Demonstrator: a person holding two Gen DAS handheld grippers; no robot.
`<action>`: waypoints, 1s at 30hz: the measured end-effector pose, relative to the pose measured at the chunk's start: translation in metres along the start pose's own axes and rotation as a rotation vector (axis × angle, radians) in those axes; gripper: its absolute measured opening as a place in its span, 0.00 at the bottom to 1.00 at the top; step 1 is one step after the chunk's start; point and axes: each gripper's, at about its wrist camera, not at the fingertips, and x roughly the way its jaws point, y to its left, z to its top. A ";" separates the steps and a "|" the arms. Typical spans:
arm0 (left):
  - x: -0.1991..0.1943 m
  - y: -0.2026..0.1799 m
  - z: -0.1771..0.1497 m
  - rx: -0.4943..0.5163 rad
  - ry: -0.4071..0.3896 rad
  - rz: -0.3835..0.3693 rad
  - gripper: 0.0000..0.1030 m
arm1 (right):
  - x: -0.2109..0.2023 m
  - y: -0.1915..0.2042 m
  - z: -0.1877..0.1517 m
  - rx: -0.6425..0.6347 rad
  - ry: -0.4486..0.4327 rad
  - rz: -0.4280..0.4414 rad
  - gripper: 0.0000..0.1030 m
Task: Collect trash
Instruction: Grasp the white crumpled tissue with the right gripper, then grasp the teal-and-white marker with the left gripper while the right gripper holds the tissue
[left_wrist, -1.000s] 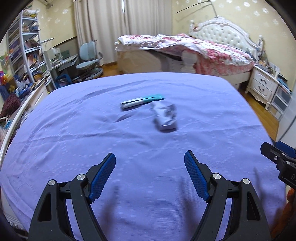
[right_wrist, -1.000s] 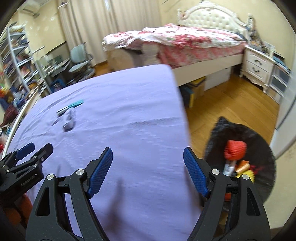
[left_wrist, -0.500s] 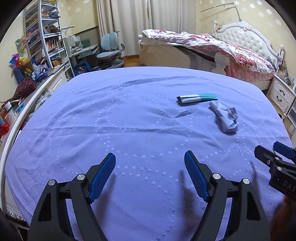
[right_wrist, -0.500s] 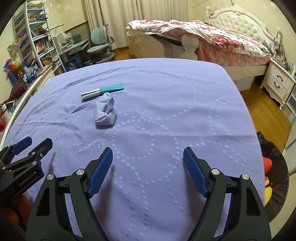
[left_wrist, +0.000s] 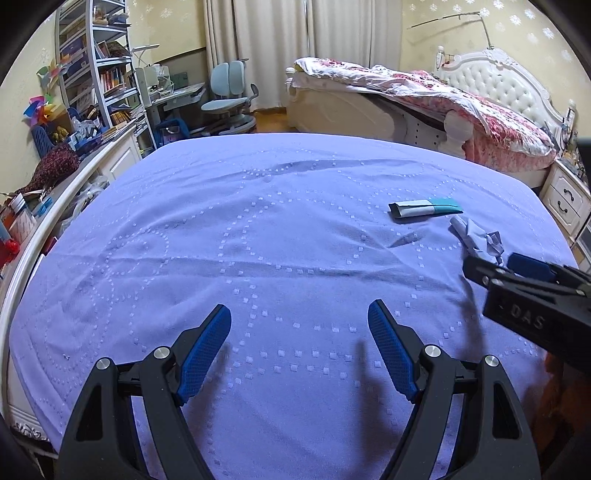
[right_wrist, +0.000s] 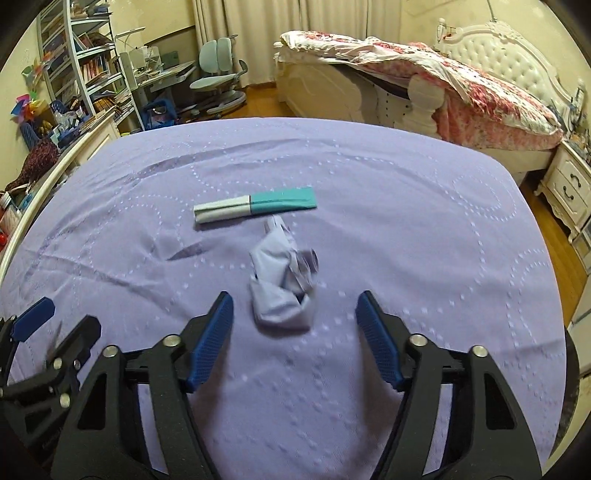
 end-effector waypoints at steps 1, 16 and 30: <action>0.001 -0.001 0.001 0.006 0.001 -0.001 0.74 | 0.002 0.001 0.002 0.000 -0.003 -0.005 0.57; 0.021 -0.042 0.028 0.125 -0.025 -0.043 0.74 | -0.004 -0.057 0.003 0.059 -0.017 -0.087 0.35; 0.053 -0.073 0.060 0.214 -0.014 -0.073 0.74 | -0.004 -0.107 0.007 0.137 -0.031 -0.066 0.35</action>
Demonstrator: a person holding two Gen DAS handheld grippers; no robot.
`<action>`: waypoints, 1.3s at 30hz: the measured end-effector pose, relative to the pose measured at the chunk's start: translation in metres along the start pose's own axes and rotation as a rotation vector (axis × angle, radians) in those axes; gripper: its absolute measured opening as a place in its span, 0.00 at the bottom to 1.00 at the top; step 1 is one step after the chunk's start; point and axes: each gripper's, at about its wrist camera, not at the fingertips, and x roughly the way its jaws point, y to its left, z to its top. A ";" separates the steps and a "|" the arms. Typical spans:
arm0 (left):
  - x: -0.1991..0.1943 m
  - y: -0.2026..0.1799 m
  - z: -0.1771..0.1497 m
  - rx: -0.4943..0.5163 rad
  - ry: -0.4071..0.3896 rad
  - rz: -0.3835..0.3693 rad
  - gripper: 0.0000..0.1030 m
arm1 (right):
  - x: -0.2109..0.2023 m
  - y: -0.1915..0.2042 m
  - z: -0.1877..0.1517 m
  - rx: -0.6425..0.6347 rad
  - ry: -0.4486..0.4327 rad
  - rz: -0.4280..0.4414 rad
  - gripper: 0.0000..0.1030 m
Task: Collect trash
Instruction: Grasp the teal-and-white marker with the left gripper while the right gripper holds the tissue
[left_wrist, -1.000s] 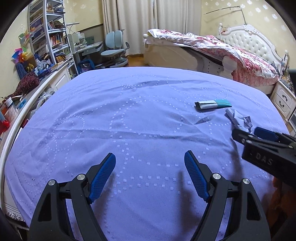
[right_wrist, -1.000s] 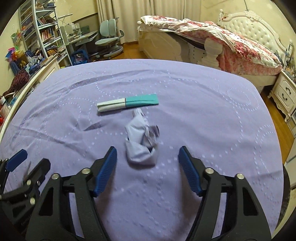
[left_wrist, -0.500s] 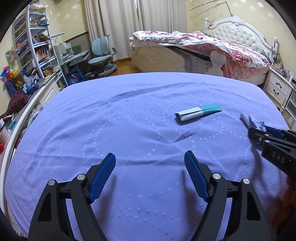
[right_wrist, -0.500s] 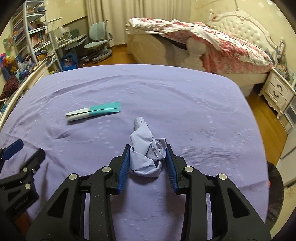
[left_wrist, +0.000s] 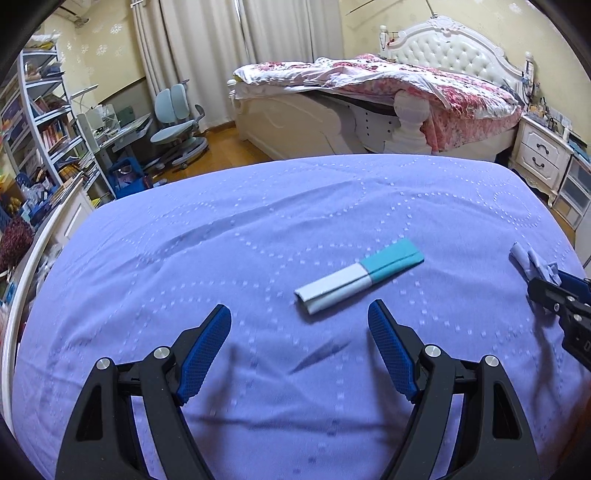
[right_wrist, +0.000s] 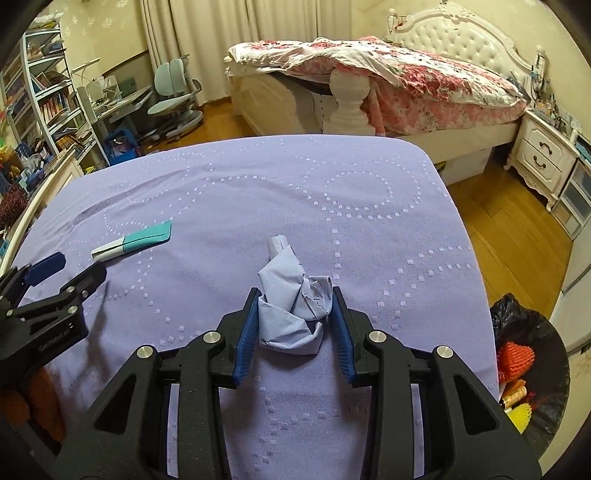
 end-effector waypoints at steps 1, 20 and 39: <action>0.003 -0.001 0.002 0.005 0.004 -0.003 0.74 | 0.000 -0.002 -0.001 0.003 -0.001 0.003 0.35; 0.009 -0.029 0.008 0.157 0.022 -0.164 0.18 | 0.003 -0.004 0.002 0.018 -0.003 0.028 0.37; -0.032 -0.021 -0.032 0.051 0.056 -0.207 0.14 | -0.009 -0.004 -0.016 0.012 -0.002 0.039 0.37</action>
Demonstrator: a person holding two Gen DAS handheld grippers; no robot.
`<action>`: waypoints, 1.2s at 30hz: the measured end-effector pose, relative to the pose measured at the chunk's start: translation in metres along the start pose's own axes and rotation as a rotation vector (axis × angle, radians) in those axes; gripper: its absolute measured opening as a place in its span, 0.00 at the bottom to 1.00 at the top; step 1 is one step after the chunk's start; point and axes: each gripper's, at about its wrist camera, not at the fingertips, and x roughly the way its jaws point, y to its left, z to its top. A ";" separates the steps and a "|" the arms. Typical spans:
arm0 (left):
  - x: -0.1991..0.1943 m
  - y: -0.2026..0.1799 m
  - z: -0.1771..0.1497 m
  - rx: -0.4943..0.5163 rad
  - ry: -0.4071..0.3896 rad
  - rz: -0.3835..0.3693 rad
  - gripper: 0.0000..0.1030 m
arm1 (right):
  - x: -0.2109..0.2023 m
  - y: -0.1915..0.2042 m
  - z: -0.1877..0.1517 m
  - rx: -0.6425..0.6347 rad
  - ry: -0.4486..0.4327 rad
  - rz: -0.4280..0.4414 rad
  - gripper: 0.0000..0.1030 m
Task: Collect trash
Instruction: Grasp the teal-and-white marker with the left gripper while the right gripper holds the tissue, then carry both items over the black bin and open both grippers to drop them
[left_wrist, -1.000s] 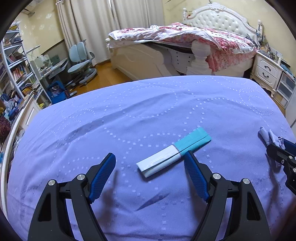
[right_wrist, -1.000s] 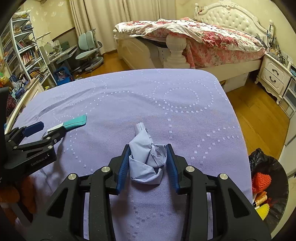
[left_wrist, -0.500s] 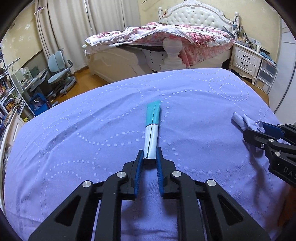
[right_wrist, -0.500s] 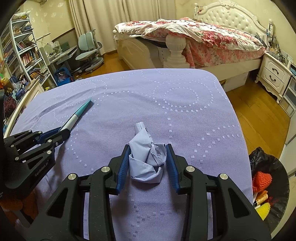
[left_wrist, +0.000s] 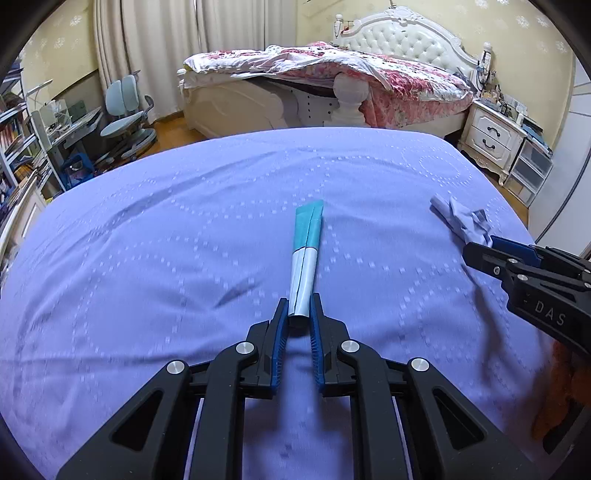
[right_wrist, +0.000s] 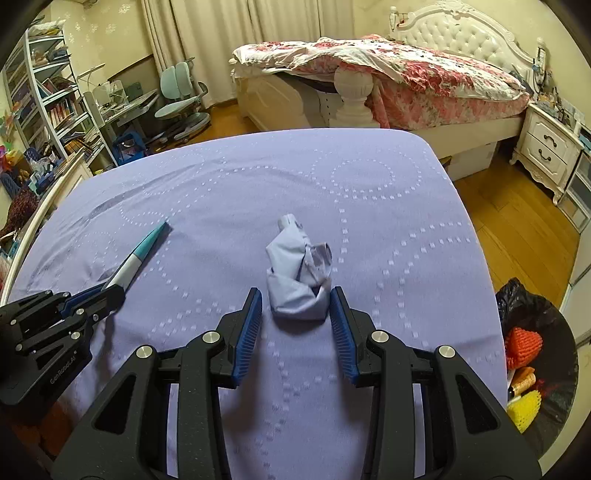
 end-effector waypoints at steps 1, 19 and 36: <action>-0.003 0.000 -0.003 -0.006 0.001 -0.001 0.14 | -0.002 0.001 -0.003 -0.001 -0.001 0.000 0.37; 0.002 0.003 0.000 -0.094 0.002 0.005 0.44 | -0.012 0.006 -0.021 -0.006 -0.004 0.007 0.37; 0.008 0.010 0.005 -0.101 -0.023 0.039 0.15 | 0.001 0.007 0.005 0.008 -0.002 0.003 0.34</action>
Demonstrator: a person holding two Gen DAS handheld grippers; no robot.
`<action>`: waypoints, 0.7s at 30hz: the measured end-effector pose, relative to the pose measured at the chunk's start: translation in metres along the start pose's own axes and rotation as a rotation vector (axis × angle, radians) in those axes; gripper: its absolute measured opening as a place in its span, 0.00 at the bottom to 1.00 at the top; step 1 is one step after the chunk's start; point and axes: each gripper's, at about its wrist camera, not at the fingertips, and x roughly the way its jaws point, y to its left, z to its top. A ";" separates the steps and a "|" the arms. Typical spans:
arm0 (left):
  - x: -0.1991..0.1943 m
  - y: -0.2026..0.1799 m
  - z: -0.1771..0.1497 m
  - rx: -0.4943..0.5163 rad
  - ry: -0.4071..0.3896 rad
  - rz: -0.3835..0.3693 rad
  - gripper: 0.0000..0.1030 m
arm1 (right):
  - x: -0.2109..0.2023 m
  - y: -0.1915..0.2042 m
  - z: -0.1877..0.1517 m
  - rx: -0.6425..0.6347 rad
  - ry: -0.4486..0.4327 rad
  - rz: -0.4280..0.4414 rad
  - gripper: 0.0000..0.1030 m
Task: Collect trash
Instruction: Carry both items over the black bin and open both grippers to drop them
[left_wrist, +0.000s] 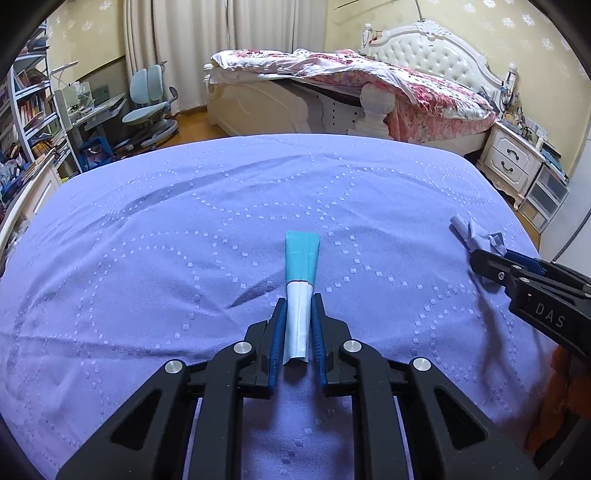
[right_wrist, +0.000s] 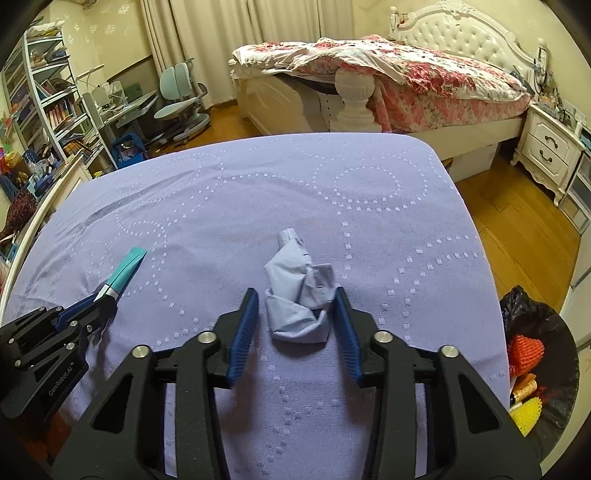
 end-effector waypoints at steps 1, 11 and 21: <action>0.000 0.001 0.000 -0.006 0.000 0.000 0.14 | -0.001 -0.001 -0.001 0.006 -0.002 0.009 0.34; -0.016 0.000 -0.008 -0.046 -0.013 0.007 0.13 | -0.011 -0.004 -0.007 0.006 -0.006 0.010 0.34; -0.041 -0.017 -0.021 -0.058 -0.045 -0.021 0.13 | -0.039 -0.010 -0.035 0.005 -0.020 0.010 0.34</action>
